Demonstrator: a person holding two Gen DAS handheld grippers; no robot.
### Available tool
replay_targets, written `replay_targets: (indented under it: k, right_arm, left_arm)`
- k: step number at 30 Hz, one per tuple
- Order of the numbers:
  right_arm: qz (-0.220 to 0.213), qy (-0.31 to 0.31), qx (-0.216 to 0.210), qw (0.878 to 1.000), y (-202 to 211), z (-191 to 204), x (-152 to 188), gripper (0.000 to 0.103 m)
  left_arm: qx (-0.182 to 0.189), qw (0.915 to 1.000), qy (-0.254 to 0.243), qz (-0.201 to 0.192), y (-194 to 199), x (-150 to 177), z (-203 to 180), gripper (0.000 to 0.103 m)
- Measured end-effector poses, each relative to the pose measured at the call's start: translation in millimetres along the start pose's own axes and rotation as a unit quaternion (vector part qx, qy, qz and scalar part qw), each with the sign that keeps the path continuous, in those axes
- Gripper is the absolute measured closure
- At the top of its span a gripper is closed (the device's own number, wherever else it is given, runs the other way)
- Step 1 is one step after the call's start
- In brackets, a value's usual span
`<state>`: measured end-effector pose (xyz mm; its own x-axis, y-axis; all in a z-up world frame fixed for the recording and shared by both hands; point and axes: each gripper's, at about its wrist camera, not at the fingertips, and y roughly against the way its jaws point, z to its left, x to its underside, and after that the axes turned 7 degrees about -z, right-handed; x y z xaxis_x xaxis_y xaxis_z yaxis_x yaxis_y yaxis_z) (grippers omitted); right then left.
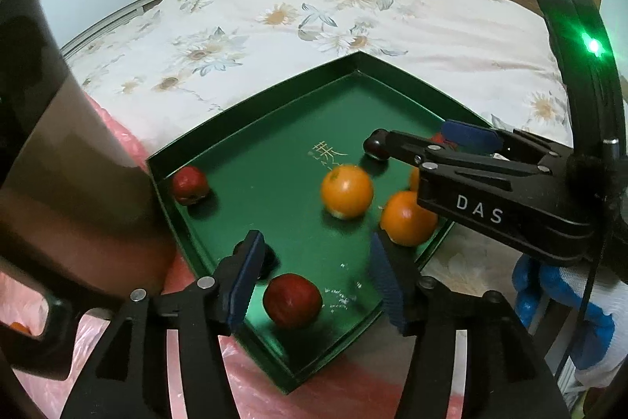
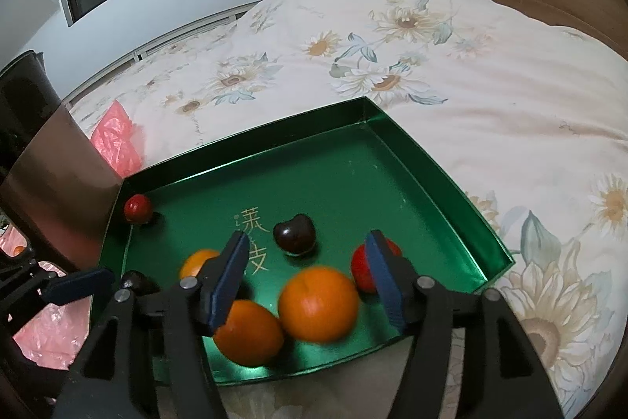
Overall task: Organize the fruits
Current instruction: 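Lower both oranges into the green tray and open both tools, then withdraw both tools and move them back over the sheet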
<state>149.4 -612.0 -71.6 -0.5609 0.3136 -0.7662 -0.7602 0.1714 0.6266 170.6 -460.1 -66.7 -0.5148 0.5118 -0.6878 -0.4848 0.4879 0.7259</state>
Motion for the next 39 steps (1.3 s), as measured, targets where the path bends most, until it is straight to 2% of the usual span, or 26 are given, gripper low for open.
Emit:
replay_targets:
  k: [2,4,5,14,19,26,33,39]
  right_arm:
    - [-0.001,0.0,0.001,1.0,2.9,0.8,0.2,0.022]
    - [-0.003,0.001,0.003,1.0,7.8,1.6,0.9,0.011]
    - [-0.004,0.001,0.003,1.0,10.2,2.4,1.1,0.01]
    - [0.001,0.007,0.0,1.0,38.6,14.4,13.6,0.006]
    - [0.007,0.013,-0.011,1.0,57.1,29.8,25.7,0.006]
    - [0.002,0.031,-0.036,0.999,86.5,64.7,35.8,0.006]
    - [0.0,0.056,-0.085,0.995,118.9,115.8,47.4,0.006]
    - [0.01,0.083,-0.125,0.989,138.6,164.1,67.3,0.006]
  left_arm:
    - [0.0,1.0,0.004,-0.002,5.0,0.9,2.9,0.053]
    - [0.002,1.0,0.007,-0.005,12.3,2.8,5.7,0.052]
    - [0.003,0.9999,0.009,-0.006,16.6,4.5,7.2,0.052]
    - [0.01,0.9997,0.022,0.002,52.0,32.4,21.3,0.052]
    - [0.0,0.9991,0.042,0.004,75.5,52.1,36.4,0.048]
    - [-0.033,0.9963,0.079,0.006,114.4,85.6,72.7,0.048]
    - [-0.091,0.9899,0.109,0.006,154.7,121.6,109.0,0.048]
    - [-0.124,0.9836,0.131,0.003,184.5,151.0,135.6,0.048]
